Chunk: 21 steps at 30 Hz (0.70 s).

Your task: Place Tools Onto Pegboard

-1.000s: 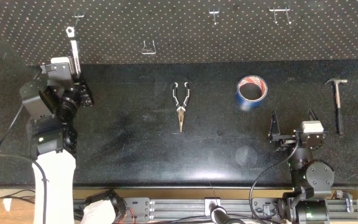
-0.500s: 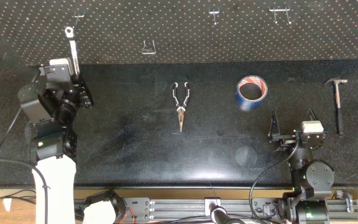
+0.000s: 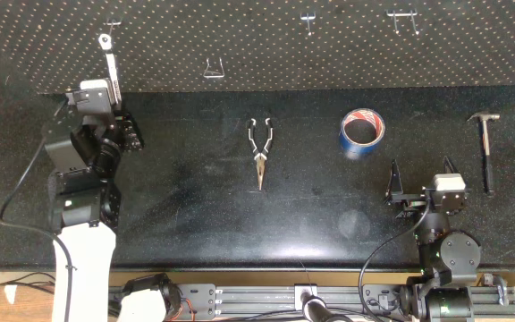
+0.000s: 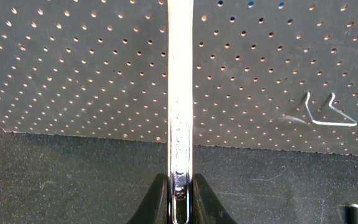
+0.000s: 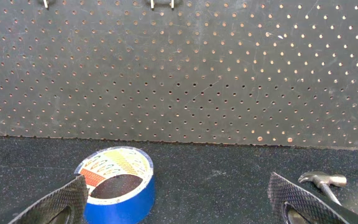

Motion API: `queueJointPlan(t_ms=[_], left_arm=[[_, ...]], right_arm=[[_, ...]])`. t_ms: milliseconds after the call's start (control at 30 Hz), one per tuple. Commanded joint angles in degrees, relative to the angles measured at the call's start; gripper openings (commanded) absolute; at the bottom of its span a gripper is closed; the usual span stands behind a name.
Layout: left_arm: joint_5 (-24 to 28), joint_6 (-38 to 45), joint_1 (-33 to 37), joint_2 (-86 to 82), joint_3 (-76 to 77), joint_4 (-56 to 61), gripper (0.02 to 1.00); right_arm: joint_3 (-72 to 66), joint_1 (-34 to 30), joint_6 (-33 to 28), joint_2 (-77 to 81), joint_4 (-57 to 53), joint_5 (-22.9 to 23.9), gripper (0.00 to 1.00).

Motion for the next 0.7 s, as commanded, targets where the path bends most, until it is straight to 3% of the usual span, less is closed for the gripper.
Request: queueJointPlan(t_ms=[33, 700], left_arm=[[-0.87, -0.76, 0.04, 0.66, 0.63, 0.07, 0.027], [-2.62, -0.7, 0.04, 1.57, 3.43, -0.04, 0.027]], right_arm=[[-0.31, 0.46, -0.79, -0.42, -0.11, 0.09, 0.941], [-0.31, 0.46, -0.79, -0.42, -0.11, 0.09, 0.941]])
